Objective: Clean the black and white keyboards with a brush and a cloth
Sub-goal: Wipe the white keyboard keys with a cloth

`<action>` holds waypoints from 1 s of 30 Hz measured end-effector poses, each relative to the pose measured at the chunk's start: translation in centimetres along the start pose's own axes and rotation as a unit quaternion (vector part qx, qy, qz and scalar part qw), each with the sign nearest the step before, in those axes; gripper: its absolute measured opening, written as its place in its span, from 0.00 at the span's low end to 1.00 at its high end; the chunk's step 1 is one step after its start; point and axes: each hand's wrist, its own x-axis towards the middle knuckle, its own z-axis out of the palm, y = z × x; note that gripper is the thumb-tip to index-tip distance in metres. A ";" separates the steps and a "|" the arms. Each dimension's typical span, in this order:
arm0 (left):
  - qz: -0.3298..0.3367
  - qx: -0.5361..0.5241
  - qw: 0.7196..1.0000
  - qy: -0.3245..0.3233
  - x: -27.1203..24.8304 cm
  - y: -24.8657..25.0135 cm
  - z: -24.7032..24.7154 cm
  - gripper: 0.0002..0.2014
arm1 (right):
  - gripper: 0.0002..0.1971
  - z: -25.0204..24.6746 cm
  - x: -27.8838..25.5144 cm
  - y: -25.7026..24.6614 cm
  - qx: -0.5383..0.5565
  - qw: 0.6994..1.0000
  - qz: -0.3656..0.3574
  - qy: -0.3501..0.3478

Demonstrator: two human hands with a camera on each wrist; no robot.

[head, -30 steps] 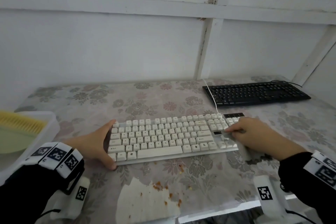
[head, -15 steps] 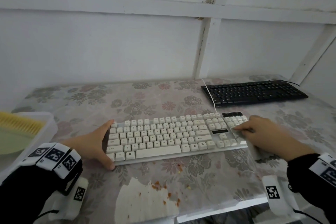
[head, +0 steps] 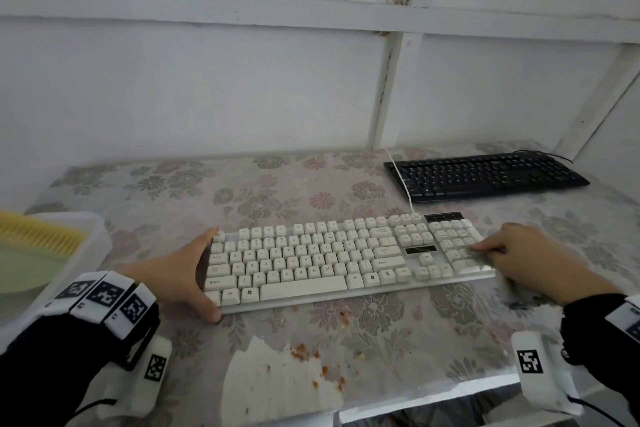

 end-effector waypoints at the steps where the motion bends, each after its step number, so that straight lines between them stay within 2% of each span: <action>1: 0.000 0.000 1.000 0.000 0.1 0.0 0.0 0.84 | 0.15 -0.1 0.0 0.3 -0.009 1.000 0.018 0.010; 4: 0.000 0.002 1.000 0.000 0.2 0.0 0.1 0.83 | 0.14 -0.5 -0.4 0.4 -0.006 0.999 0.031 0.010; 8: 0.001 0.008 1.000 0.004 0.1 0.0 0.0 0.86 | 0.12 -0.1 -0.4 -2.4 0.060 0.998 -0.022 0.027; 12: 0.000 0.015 1.000 0.011 0.1 0.0 0.0 0.85 | 0.15 1.2 0.1 -4.8 -0.023 0.998 -0.059 0.016; 16: 0.001 0.013 1.000 0.007 0.1 -0.1 0.0 0.86 | 0.16 1.4 0.1 -5.1 -0.109 0.993 -0.046 -0.011; 22: 0.002 0.022 1.000 0.010 0.1 0.0 0.1 0.86 | 0.12 -0.6 -0.4 -4.5 -0.071 0.993 -0.049 -0.080; 26: 0.001 0.020 1.000 0.012 0.2 -0.2 0.0 0.86 | 0.11 -2.4 -0.8 -2.9 -0.087 0.993 0.008 -0.077; 30: 0.003 0.020 1.000 0.009 0.2 -0.1 0.0 0.88 | 0.11 -2.5 -0.9 -2.7 -0.036 0.999 -0.003 -0.040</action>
